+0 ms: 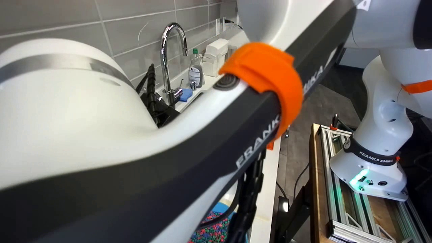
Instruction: Pour the contents in the cup into the bowl
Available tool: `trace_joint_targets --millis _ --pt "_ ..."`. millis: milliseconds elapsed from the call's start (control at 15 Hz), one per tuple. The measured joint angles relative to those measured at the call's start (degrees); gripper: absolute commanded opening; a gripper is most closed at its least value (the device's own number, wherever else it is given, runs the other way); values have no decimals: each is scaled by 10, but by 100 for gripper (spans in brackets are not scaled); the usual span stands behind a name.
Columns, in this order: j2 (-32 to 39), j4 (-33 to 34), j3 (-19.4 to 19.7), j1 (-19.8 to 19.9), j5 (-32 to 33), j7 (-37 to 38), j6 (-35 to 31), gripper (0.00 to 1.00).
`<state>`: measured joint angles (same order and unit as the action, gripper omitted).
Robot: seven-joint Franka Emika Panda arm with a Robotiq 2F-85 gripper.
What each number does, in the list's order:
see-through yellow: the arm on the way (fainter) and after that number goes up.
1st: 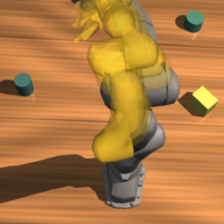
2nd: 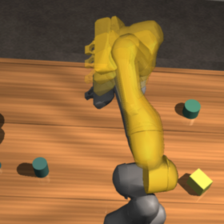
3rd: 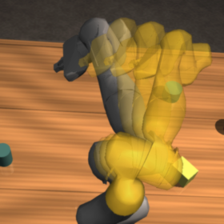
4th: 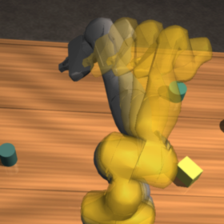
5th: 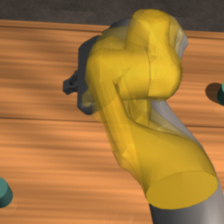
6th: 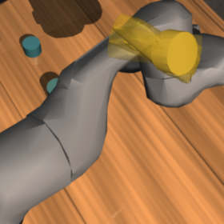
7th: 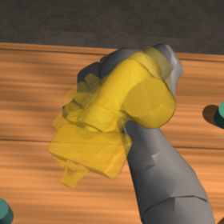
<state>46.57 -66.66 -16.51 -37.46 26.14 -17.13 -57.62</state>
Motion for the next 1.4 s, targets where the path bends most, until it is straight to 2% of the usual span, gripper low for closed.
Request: trace_joint_targets --millis 867,933,1267,1400 --pt "12 3 51 -77 122 102 0 1" --pt "13 3 53 -81 131 113 0 4" --pt "15 3 54 -88 136 134 -1 4" --pt "15 3 54 -88 137 135 -1 1"
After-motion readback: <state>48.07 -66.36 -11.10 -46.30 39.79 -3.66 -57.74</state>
